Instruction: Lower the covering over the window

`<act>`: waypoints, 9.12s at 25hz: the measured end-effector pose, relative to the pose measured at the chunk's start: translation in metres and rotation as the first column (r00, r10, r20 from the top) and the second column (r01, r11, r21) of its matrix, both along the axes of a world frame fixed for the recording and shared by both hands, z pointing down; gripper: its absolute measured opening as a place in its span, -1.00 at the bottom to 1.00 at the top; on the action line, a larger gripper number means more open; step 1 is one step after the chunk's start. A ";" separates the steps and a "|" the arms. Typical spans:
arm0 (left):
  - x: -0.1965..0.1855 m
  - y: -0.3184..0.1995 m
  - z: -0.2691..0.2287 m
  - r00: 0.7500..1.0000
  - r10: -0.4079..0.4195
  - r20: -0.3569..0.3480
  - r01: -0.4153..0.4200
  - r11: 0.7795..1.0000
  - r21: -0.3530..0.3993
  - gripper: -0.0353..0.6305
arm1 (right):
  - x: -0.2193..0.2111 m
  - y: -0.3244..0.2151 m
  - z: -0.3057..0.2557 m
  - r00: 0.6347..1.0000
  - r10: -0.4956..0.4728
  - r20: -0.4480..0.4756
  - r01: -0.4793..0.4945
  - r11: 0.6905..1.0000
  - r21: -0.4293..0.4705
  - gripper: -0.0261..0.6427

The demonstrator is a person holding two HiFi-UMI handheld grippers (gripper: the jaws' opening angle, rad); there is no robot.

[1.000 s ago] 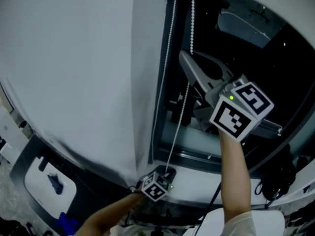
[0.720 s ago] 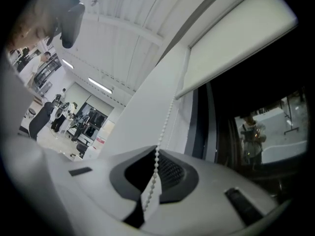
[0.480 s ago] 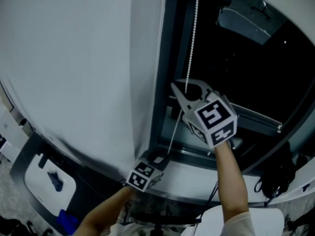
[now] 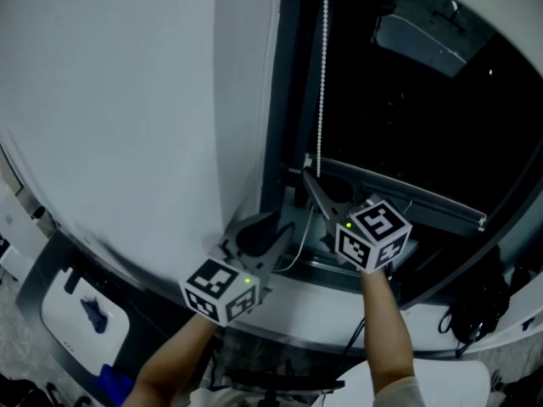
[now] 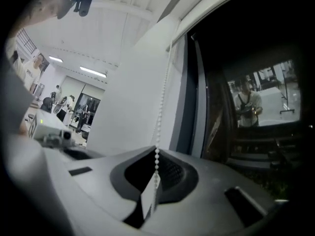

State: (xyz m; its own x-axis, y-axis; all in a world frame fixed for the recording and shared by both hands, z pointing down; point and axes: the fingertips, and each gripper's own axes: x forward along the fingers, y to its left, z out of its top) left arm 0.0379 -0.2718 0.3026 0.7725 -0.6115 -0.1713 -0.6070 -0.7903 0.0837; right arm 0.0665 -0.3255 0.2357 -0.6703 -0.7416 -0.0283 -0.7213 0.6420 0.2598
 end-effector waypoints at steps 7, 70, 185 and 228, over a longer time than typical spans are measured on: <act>0.006 -0.008 -0.105 0.999 -0.020 -0.035 0.025 0.989 0.143 -0.48 | -0.005 0.005 -0.001 1.000 0.000 -0.016 0.000 1.000 0.014 -0.91; 0.067 -0.016 -0.032 0.789 -0.219 0.575 -0.031 0.919 0.393 -0.88 | 0.040 0.062 -0.090 0.958 -0.086 0.273 0.055 0.991 0.120 -0.76; 0.016 -0.021 -0.179 0.998 -0.063 0.017 0.058 0.975 0.216 -0.83 | -0.006 0.062 0.234 0.530 0.024 -0.848 -0.141 0.988 -0.060 -0.90; 0.058 -0.008 -0.002 0.925 -0.041 0.378 -0.022 0.987 0.162 -0.86 | 0.015 0.067 -0.108 0.994 -0.067 0.083 0.060 0.995 0.084 -0.48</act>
